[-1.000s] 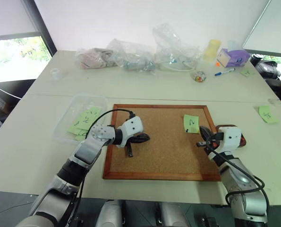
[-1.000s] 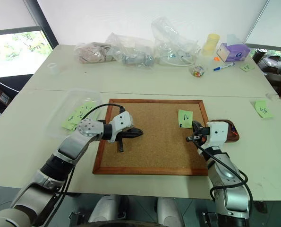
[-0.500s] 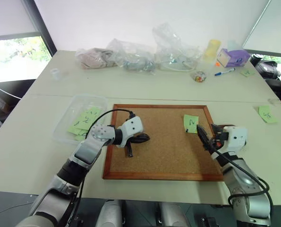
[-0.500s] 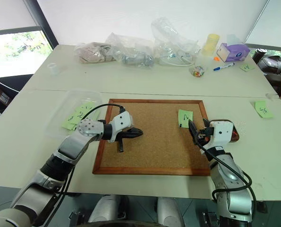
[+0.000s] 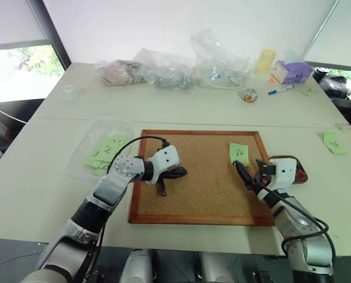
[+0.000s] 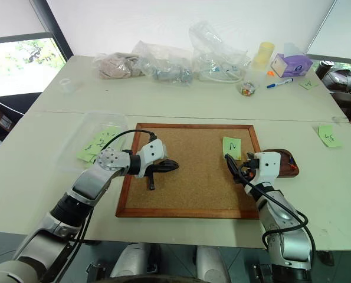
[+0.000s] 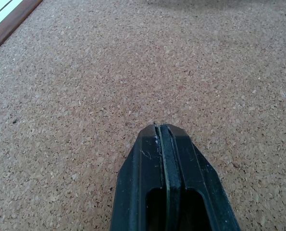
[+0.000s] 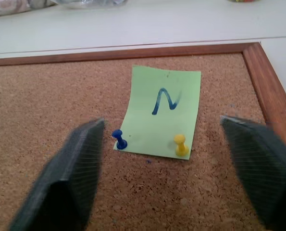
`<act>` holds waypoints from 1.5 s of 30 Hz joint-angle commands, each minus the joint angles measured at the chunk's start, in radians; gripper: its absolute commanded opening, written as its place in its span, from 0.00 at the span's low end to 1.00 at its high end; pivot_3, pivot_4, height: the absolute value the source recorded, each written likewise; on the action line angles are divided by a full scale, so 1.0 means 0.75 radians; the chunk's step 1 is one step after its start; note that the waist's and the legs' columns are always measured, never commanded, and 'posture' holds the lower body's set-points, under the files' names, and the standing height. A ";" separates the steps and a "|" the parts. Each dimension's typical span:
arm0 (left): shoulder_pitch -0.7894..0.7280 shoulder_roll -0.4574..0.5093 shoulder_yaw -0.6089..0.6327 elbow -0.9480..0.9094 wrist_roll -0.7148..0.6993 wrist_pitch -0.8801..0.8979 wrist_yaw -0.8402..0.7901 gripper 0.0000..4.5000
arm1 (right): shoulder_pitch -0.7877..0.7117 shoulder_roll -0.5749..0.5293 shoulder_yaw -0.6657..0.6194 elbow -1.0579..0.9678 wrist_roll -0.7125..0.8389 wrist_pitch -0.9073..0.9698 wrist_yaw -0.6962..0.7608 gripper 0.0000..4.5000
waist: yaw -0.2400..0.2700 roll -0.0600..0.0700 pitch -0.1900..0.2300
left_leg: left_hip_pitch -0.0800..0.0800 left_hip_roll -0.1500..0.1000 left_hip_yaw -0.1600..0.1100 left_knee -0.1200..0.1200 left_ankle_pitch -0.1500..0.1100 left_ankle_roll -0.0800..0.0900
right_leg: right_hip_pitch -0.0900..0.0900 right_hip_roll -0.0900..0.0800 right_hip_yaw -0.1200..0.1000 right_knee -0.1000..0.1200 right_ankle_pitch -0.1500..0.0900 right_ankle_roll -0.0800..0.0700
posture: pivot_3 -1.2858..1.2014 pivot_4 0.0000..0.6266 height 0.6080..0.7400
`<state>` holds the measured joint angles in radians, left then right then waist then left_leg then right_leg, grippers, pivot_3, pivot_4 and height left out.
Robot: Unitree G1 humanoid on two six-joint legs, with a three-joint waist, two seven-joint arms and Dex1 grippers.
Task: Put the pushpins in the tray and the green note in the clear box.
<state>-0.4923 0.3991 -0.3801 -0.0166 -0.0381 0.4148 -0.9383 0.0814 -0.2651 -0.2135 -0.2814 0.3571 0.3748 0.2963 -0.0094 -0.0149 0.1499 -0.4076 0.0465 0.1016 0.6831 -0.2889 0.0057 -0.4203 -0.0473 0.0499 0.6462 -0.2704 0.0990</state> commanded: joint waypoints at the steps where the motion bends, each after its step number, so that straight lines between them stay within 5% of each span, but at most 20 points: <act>1: 0.010 -0.018 -0.042 -0.032 0.008 0.033 0.006 0.00 | -0.017 -0.012 -0.020 0.005 0.005 0.003 -0.004 0.33 | 0.000 0.000 0.000 | 0.000 0.000 0.000 0.000 0.000 0.000 | 0.000 0.000 0.000 0.000 0.000 0.000 | 0.52 0.24 0.98; 4: 0.007 -0.019 -0.038 -0.032 0.011 0.036 0.003 0.00 | -0.020 -0.007 -0.022 0.007 0.015 0.013 -0.005 0.01 | 0.000 0.000 0.000 | 0.000 0.000 0.000 0.000 0.000 0.000 | 0.000 0.000 0.000 0.000 0.000 0.000 | 0.52 0.24 0.98; 29: 0.011 0.048 -0.102 0.093 0.116 0.059 0.050 0.00 | 0.017 0.031 -0.066 -0.053 -0.006 -0.204 -0.046 0.01 | -0.004 0.000 -0.002 | 0.003 0.000 0.000 0.000 0.000 0.000 | 0.003 0.000 0.000 0.000 0.000 0.000 | 0.52 0.24 0.98; 45: 0.007 0.029 -0.102 0.111 0.106 0.020 0.052 0.00 | -0.023 -0.040 -0.243 0.117 -0.131 -0.127 -0.291 0.01 | -0.005 0.003 -0.010 | 0.004 0.001 0.000 0.000 0.000 0.000 | 0.003 -0.001 0.000 0.000 0.000 -0.001 | 0.52 0.24 0.98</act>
<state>-0.5063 0.4129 -0.4186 0.0020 -0.0064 0.4064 -0.9141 0.0797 -0.2715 -0.3879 -0.1962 0.2750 0.2744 0.0835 -0.0131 -0.0129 0.1426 -0.4048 0.0470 0.1018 0.6829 -0.2890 0.0058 -0.4176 -0.0478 0.0502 0.6458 -0.2706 0.0984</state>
